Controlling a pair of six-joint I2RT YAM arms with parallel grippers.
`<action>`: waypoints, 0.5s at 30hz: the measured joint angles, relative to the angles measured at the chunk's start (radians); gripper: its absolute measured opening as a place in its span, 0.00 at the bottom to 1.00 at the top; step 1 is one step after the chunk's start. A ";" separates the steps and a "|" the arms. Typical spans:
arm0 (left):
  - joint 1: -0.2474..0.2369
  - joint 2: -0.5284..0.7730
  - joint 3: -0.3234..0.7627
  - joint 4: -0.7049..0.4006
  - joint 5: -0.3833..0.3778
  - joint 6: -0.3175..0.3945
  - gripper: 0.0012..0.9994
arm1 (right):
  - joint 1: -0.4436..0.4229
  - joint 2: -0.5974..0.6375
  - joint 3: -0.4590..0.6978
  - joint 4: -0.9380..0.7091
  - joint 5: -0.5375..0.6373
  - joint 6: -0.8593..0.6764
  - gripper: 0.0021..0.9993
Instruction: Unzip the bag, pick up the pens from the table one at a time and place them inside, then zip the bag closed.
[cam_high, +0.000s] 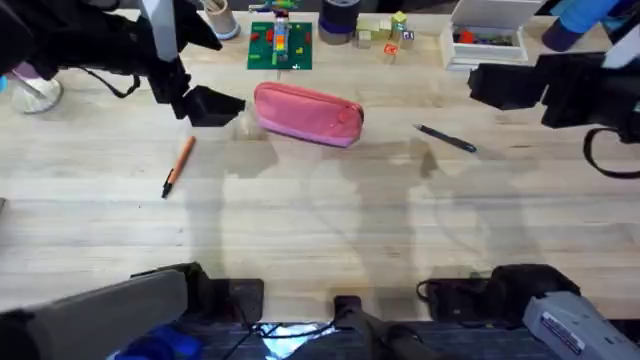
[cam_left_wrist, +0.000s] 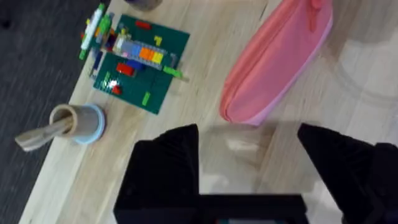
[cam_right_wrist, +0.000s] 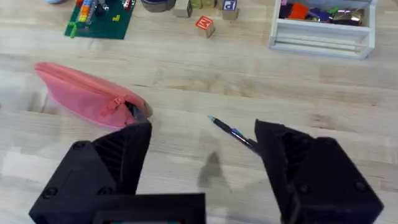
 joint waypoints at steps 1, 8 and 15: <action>0.005 0.012 0.000 0.010 0.019 0.010 0.99 | 0.000 0.000 0.000 0.000 0.000 0.000 1.00; 0.008 0.118 0.000 0.101 0.093 0.046 0.99 | 0.000 0.000 0.000 0.000 0.000 0.000 1.00; 0.008 0.224 0.000 0.148 0.118 0.049 0.99 | 0.000 0.000 0.000 0.000 0.000 0.000 1.00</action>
